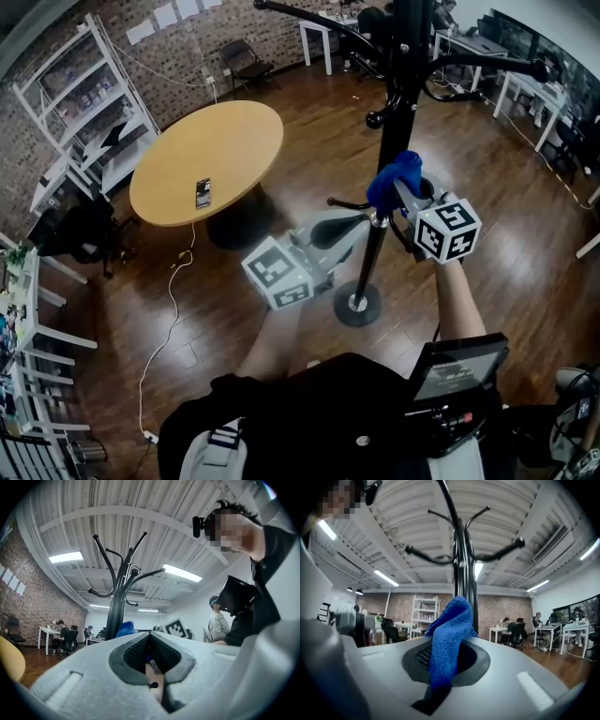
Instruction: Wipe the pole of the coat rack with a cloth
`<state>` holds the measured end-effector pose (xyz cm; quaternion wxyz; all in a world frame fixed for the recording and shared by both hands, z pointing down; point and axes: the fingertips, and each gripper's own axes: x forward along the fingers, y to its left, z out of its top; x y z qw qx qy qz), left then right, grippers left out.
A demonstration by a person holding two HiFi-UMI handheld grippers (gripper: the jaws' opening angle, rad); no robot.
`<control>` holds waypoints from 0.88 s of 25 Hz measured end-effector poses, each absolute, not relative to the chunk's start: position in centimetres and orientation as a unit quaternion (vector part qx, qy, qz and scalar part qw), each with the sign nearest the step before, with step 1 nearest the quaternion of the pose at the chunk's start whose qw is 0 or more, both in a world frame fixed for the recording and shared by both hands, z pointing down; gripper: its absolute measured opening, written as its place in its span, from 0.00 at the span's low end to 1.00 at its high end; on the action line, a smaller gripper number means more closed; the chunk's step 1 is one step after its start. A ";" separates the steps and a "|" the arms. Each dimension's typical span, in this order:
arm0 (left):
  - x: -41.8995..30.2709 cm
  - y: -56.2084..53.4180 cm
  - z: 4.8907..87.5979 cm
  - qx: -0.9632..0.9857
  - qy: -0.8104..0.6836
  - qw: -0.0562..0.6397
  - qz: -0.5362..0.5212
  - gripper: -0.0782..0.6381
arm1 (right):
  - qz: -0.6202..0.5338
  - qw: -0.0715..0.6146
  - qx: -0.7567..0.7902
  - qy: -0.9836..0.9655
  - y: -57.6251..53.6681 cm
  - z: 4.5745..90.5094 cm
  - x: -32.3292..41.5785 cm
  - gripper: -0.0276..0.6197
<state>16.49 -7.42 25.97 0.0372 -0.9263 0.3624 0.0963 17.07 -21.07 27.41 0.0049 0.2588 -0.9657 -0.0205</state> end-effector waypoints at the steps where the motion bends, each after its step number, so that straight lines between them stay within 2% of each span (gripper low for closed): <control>1: 16.6 -7.4 26.0 -0.927 0.361 0.037 0.096 0.11 | -0.007 0.038 0.252 -0.967 -21.0 30.3 16.7 0.08; 8: 16.9 -7.7 25.5 -0.929 0.355 0.037 0.096 0.11 | 0.179 0.226 0.199 -0.937 -20.6 42.7 18.5 0.08; 12: 17.7 -7.5 25.6 -0.934 0.343 0.036 0.095 0.11 | 0.243 0.219 0.163 -0.931 -18.0 41.8 21.6 0.08; 20: 17.8 -7.7 25.8 -0.934 0.342 0.035 0.093 0.11 | 0.181 0.219 0.234 -0.930 -20.8 42.6 21.6 0.08; 22: 17.4 -7.6 25.8 -0.933 0.347 0.035 0.093 0.11 | 0.161 0.179 0.237 -0.941 -21.5 41.7 20.2 0.08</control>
